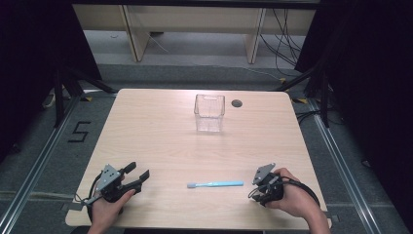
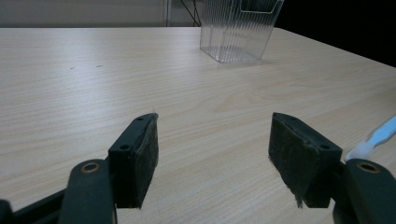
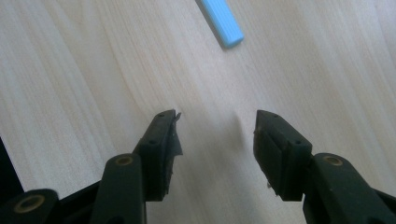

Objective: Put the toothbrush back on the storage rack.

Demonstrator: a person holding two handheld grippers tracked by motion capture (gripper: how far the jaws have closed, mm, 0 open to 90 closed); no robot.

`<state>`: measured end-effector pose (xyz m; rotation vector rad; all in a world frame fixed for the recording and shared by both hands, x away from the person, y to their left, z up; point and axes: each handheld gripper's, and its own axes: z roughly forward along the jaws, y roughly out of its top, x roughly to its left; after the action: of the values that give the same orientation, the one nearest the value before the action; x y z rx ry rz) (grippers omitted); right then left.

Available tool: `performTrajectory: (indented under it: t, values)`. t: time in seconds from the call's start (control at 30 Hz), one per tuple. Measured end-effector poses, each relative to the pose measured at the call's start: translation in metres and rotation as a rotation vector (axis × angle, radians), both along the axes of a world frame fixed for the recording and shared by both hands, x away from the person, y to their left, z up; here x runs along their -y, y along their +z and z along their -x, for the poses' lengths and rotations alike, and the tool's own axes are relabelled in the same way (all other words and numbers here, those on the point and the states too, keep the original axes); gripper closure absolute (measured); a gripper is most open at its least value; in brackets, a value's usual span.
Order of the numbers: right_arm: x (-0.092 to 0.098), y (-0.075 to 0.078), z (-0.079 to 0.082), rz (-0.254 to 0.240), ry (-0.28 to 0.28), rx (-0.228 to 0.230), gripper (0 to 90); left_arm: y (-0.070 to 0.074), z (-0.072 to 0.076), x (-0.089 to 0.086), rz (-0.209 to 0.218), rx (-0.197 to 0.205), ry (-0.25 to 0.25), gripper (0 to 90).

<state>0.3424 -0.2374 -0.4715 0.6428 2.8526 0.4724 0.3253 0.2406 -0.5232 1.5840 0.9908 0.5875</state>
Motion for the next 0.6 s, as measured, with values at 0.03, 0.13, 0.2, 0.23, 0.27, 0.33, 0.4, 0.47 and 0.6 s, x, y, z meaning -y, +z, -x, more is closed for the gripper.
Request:
performTrajectory:
  t: [0.03,0.13,0.2,0.23,0.27,0.33,0.4,0.47,0.6]
  values:
    - [0.0,0.0,0.0,0.0,0.0,0.0,50.1,0.0,0.0,0.0,-0.004,0.0,-0.001,32.8]
    - [-0.002,0.001,-0.003,0.01,0.02,-0.007,50.1,-0.001,-0.002,0.002,-0.002,0.027,-0.019,32.8]
    - [-0.003,0.002,-0.004,0.027,0.029,-0.015,50.0,0.001,0.001,0.003,-0.017,-0.008,0.002,32.8]
    - [-0.004,0.002,-0.006,0.036,0.042,-0.016,50.0,0.0,-0.001,0.003,-0.017,0.006,-0.008,32.8]
    - [-0.005,0.001,-0.007,0.042,0.066,-0.01,49.9,-0.001,-0.003,0.004,-0.008,0.023,-0.023,32.8]
    - [-0.007,0.002,-0.008,0.057,0.062,-0.018,49.6,0.0,-0.001,0.004,-0.016,-0.001,-0.009,32.8]
    - [-0.009,0.004,-0.011,0.071,0.101,-0.027,49.4,0.0,0.0,0.005,-0.018,-0.002,-0.01,32.8]
    - [-0.011,0.005,-0.014,0.074,0.114,-0.019,49.4,0.0,-0.001,0.004,-0.014,-0.001,-0.011,32.8]
    - [-0.014,0.007,-0.019,0.106,0.132,-0.039,49.4,0.0,-0.001,0.003,-0.01,0.006,-0.015,32.7]
